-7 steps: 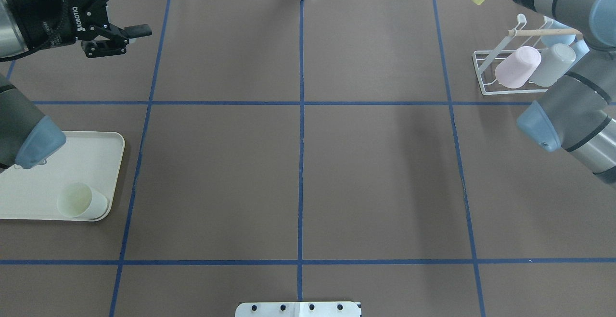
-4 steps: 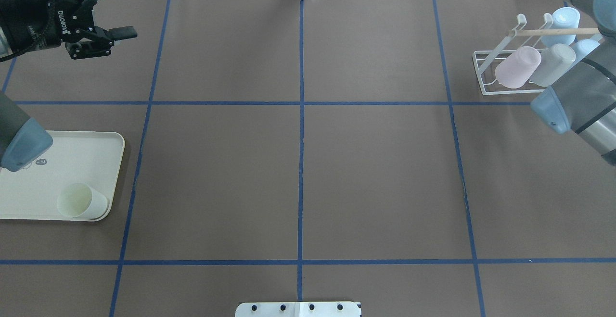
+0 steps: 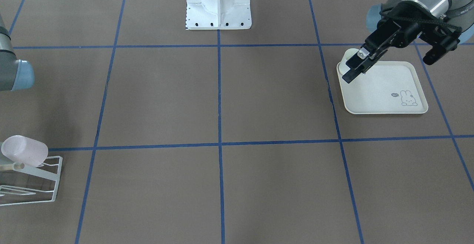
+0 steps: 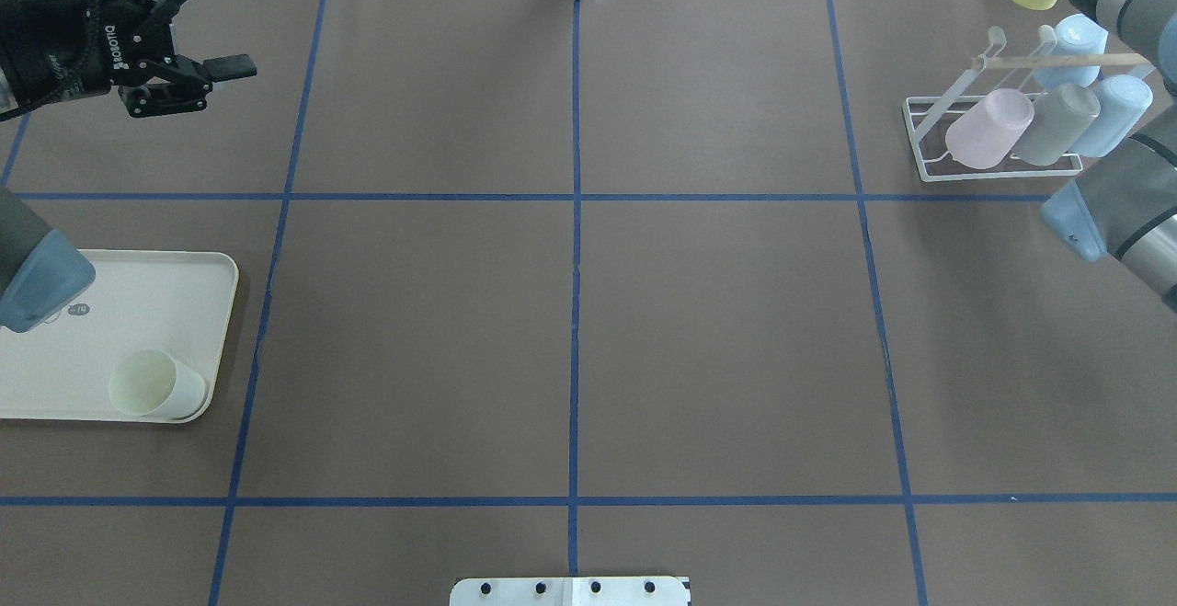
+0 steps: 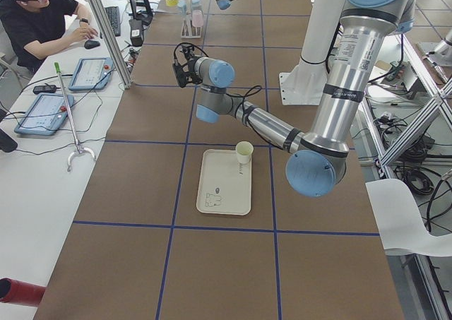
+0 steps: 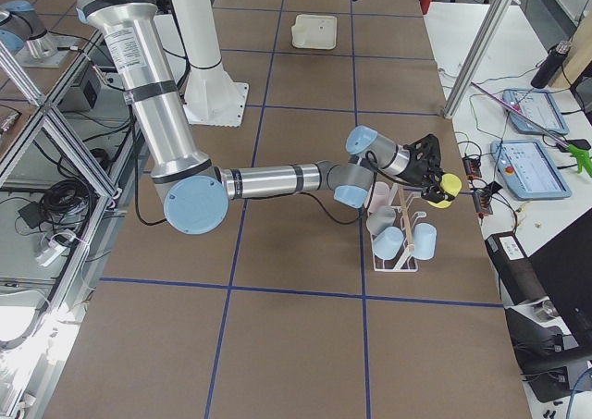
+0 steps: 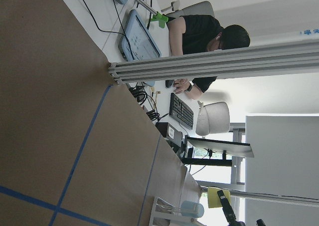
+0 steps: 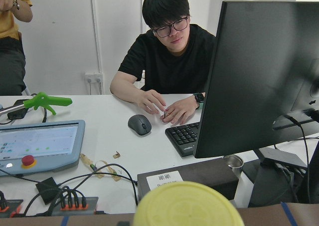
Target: Transfer IKEA cup to right arm and place on rack
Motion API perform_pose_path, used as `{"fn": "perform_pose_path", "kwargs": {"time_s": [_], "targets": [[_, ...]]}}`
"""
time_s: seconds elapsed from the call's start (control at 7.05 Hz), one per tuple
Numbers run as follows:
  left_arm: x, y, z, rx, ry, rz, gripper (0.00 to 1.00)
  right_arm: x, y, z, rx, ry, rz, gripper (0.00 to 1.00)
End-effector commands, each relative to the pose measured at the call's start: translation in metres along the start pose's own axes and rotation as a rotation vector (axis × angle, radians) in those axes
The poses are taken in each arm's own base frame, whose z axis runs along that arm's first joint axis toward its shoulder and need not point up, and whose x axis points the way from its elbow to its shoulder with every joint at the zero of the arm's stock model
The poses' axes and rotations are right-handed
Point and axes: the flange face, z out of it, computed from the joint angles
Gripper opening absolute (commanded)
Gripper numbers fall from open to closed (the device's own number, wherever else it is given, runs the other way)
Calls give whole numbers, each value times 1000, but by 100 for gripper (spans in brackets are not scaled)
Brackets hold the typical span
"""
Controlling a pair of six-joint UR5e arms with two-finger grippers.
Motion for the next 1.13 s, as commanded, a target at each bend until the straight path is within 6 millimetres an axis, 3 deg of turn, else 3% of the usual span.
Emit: {"fn": "perform_pose_path", "kwargs": {"time_s": [0.0,0.43,0.99], "targets": [[-2,-1,-1,1,-4,-2,100,13,10,0,-9,10,-26,0],[-4,-1,-2,3,-6,-3,100,35,29,-8,-39,28,-43,0],[-12,0,-6,4,-18,-9,100,14,45,-7,-57,-4,-58,0]]}}
